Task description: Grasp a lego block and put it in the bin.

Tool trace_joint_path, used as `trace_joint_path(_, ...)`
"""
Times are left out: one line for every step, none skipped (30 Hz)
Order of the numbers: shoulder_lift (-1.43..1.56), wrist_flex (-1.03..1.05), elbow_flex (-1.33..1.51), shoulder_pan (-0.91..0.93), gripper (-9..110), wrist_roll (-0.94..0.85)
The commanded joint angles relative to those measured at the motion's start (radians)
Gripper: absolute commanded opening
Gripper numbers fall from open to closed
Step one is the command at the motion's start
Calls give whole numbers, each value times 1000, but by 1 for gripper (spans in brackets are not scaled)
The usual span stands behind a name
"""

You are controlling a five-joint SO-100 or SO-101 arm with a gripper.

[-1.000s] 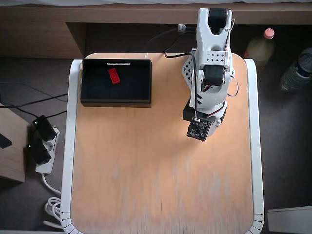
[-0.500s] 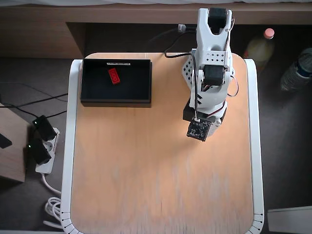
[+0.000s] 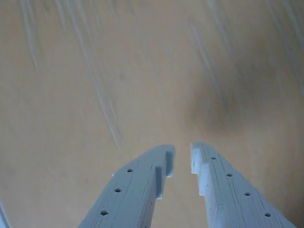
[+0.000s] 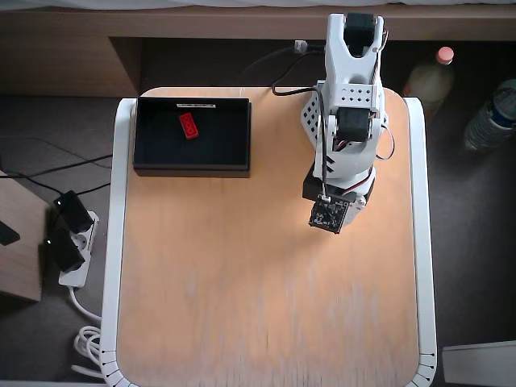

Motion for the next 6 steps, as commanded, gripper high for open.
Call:
trace_joint_path(89, 9, 153, -21, 1, -9)
trace_joint_path(89, 9, 153, -21, 1, -9)
trace_joint_path(89, 9, 153, -21, 1, -9)
trace_joint_path(89, 9, 153, -21, 1, -9)
trace_joint_path(89, 9, 153, -21, 1, -9)
trace_joint_path(89, 9, 153, -21, 1, -9)
